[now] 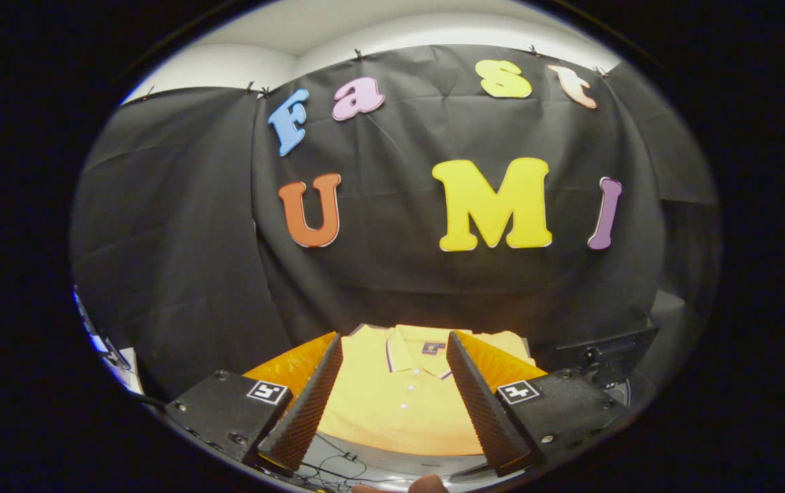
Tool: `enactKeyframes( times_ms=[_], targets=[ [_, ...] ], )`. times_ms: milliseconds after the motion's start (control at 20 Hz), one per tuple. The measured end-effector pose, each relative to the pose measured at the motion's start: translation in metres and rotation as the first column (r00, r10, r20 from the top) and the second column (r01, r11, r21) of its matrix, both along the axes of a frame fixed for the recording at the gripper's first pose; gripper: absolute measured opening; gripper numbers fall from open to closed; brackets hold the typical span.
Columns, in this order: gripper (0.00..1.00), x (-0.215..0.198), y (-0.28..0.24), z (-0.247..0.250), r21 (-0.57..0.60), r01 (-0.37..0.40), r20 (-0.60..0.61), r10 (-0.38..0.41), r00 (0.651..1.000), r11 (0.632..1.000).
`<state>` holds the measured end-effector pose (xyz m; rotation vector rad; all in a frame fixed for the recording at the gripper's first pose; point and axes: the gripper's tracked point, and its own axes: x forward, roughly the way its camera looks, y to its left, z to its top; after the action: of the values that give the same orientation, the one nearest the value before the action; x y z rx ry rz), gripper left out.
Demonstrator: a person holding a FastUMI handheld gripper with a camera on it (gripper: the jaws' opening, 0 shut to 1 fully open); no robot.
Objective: Put the clothes into the washing machine and then close the washing machine lid.
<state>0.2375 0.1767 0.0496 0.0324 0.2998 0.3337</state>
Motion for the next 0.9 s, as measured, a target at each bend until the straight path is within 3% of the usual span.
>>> enactKeyframes(
  times_ms=[250, 500, 750, 900],
  targets=[
    [0.96, 0.047, 0.011, -0.039, -0.015, -0.011, -0.251, 0.007, 0.968, 1.0],
    [0.96, 0.064, 0.018, -0.086, -0.078, -0.018, -0.502, -0.023, 0.864, 0.997],
    [0.95, 0.08, 0.017, -0.109, -0.133, -0.03, -0.622, -0.06, 0.781, 0.991],
    [0.95, 0.083, 0.014, -0.125, -0.184, -0.031, -0.7, -0.109, 0.706, 0.982]
  ],
)
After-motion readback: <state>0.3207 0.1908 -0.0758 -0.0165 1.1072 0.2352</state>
